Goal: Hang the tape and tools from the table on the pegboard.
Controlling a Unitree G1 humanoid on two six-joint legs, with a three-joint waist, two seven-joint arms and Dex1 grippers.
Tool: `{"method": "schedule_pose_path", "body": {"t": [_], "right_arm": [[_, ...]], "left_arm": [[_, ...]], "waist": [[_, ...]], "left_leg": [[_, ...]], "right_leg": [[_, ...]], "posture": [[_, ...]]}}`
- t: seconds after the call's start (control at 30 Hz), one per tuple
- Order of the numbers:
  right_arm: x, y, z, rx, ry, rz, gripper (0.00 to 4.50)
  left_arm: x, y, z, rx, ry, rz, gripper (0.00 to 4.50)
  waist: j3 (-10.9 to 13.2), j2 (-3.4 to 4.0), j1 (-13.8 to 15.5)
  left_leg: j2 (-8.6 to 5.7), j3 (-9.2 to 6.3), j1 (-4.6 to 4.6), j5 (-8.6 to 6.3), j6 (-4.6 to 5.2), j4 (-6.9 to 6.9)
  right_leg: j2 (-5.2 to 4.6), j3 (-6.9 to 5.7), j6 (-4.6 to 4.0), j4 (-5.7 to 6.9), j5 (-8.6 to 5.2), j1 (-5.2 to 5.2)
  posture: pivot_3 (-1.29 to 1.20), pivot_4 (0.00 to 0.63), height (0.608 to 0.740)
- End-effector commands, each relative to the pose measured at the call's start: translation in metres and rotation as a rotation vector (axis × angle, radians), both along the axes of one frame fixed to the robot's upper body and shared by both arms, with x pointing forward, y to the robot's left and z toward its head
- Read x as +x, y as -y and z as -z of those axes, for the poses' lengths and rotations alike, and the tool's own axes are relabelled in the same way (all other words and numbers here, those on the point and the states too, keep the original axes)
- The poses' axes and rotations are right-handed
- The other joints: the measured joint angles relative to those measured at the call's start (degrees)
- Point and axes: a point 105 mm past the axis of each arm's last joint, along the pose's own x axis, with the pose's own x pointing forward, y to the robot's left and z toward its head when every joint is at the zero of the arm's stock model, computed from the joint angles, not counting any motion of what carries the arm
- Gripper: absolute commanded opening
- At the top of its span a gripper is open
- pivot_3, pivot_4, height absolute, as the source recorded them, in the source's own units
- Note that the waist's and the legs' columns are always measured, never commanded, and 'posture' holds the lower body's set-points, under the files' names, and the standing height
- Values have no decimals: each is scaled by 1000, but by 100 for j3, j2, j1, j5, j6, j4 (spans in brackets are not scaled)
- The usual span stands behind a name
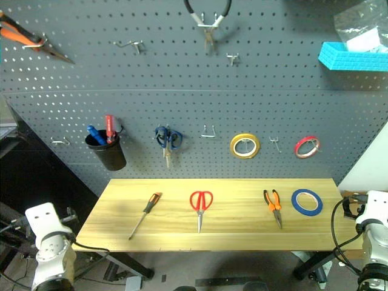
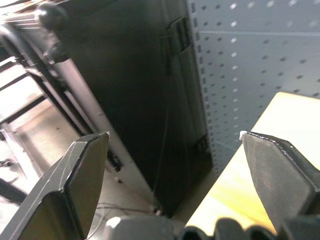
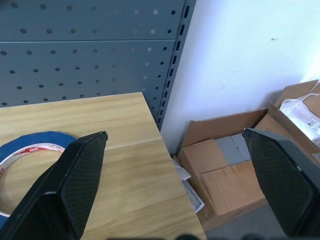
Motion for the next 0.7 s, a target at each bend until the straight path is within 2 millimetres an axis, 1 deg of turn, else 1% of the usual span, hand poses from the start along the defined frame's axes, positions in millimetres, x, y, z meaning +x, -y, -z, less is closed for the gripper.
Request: {"method": "schedule_pose_path", "body": {"t": [0.03,0.23,0.3,0.37,0.43,0.5,0.6,0.7], "right_arm": [[11,-2,-16,-31,53,-30,4500],[13,-10,-15,-51,37,-92,4500],[16,-20,-14,-65,27,-157,4500],[19,-32,-16,-68,34,-210,4500],[20,-40,-17,-55,42,-240,4500],[21,-49,-17,-50,28,-285,4500],[16,-63,-16,-26,-1,-358,4500],[11,-76,-20,-18,-23,-418,4500]], "left_arm": [[3,-5,-18,73,40,17,4491],[2,-1,-13,57,13,43,4491],[4,6,-3,-31,-14,102,4491],[4,13,-4,-60,3,149,4491],[1,13,-5,-53,4,136,4491],[-1,14,-4,-83,12,115,4491],[4,30,0,-183,27,116,4491],[16,54,-4,-271,58,198,4491]], "waist": [[0,1,5],[0,0,45],[1,1,57],[8,4,71],[15,4,81],[23,2,116],[73,7,166],[178,1,263]], "left_leg": [[0,1,0,0,0,0],[1,1,0,0,0,0],[0,2,0,-1,1,0],[1,3,-3,-3,2,-1],[7,3,-14,-3,2,0],[10,2,-39,-3,2,4],[14,3,-59,-2,3,11],[20,6,-74,-2,3,15]], "right_leg": [[0,1,0,0,0,0],[0,1,0,0,0,0],[0,2,0,0,-1,0],[0,2,-1,0,-2,-4],[0,4,-2,1,-2,-17],[0,6,-3,6,-1,-41],[-2,11,-19,17,9,-60],[-5,13,-22,31,6,-65]], "posture": [[-39,0,740],[-36,9,740],[-36,14,740],[-37,25,740],[-43,36,740],[-47,44,740],[-57,72,740],[-67,103,740]]}}
